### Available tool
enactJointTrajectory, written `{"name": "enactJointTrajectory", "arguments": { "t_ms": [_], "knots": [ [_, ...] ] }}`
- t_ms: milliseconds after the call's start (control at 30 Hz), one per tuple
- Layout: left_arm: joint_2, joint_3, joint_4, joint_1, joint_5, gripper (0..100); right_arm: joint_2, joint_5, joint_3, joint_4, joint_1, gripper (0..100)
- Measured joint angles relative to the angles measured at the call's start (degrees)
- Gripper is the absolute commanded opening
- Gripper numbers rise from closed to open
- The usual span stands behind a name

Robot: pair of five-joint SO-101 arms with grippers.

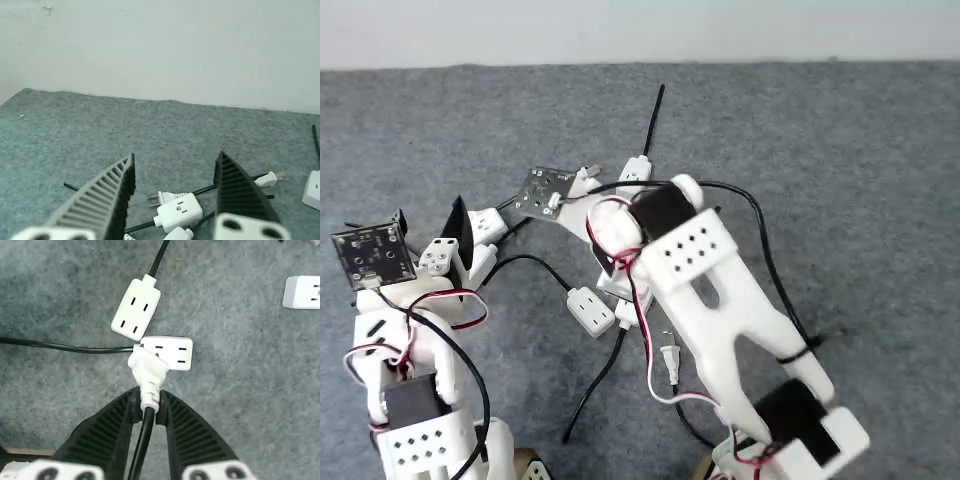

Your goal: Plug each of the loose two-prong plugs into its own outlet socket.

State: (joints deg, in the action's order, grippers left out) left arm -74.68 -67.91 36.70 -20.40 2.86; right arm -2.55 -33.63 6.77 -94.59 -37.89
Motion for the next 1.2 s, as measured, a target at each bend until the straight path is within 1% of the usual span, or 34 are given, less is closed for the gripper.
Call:
{"name": "enactJointTrajectory", "arguments": {
  "t_ms": [67,200,433,633,800,1200],
  "knots": [
    [0.00,-0.62,0.00,0.00,0.00,25,1.76,0.35,0.53,0.00,-0.09,0.9],
    [0.00,-0.70,0.00,0.00,0.00,25,4.22,1.14,0.70,0.18,-2.55,0.9],
    [0.00,-3.08,-0.88,0.00,0.00,25,8.35,4.40,0.70,3.43,-6.42,0.9],
    [0.00,-3.52,-1.76,0.00,-0.18,25,9.05,5.19,0.70,3.78,-6.68,0.9],
    [0.00,-3.52,-1.76,0.00,-0.18,25,9.32,7.65,0.70,3.78,-6.59,0.9],
    [0.00,-3.52,-1.76,0.00,-0.18,25,9.32,7.91,-1.05,3.08,-6.68,0.9]
  ]
}}
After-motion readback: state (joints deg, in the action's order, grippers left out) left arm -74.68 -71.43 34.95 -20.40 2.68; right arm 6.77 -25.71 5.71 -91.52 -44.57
